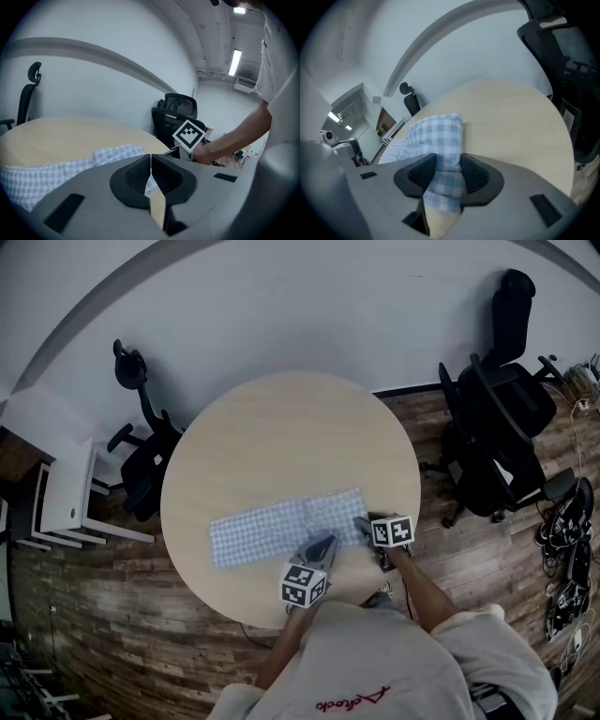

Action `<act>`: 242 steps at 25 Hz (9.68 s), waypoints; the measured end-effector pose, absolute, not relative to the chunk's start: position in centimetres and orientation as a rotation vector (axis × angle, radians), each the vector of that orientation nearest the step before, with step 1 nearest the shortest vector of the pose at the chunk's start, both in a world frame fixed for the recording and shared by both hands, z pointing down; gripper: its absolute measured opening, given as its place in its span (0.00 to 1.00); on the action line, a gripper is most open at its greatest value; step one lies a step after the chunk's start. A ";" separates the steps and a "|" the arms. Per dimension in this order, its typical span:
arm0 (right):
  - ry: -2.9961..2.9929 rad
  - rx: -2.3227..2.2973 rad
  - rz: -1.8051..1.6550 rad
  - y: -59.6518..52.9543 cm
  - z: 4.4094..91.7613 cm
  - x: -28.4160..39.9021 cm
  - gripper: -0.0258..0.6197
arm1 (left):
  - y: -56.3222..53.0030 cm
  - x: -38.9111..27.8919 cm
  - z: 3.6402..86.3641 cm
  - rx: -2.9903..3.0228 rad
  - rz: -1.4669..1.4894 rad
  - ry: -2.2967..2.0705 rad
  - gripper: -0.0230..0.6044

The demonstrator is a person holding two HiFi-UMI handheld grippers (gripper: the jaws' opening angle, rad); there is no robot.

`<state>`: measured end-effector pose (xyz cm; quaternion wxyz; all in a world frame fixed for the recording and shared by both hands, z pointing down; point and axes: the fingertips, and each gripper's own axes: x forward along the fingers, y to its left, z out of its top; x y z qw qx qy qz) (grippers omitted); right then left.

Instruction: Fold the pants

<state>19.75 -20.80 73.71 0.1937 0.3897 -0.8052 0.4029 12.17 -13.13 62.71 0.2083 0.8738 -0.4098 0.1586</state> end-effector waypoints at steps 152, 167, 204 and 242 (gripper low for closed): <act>-2.412 0.951 0.972 -19.1 60.5 10.0 0.16 | -10.8 5.2 62.3 2.358 0.260 -1.240 0.09; -1.986 0.976 0.623 -17.8 74.4 -3.9 0.16 | -4.1 -15.2 64.8 2.073 0.222 -1.558 0.09; -2.282 1.166 0.367 -13.8 66.5 8.4 0.19 | -5.1 -6.5 64.1 2.225 0.231 -1.366 0.09; -2.617 1.219 0.393 17.1 59.9 18.4 0.09 | 20.8 9.7 62.7 2.313 0.233 -1.320 0.09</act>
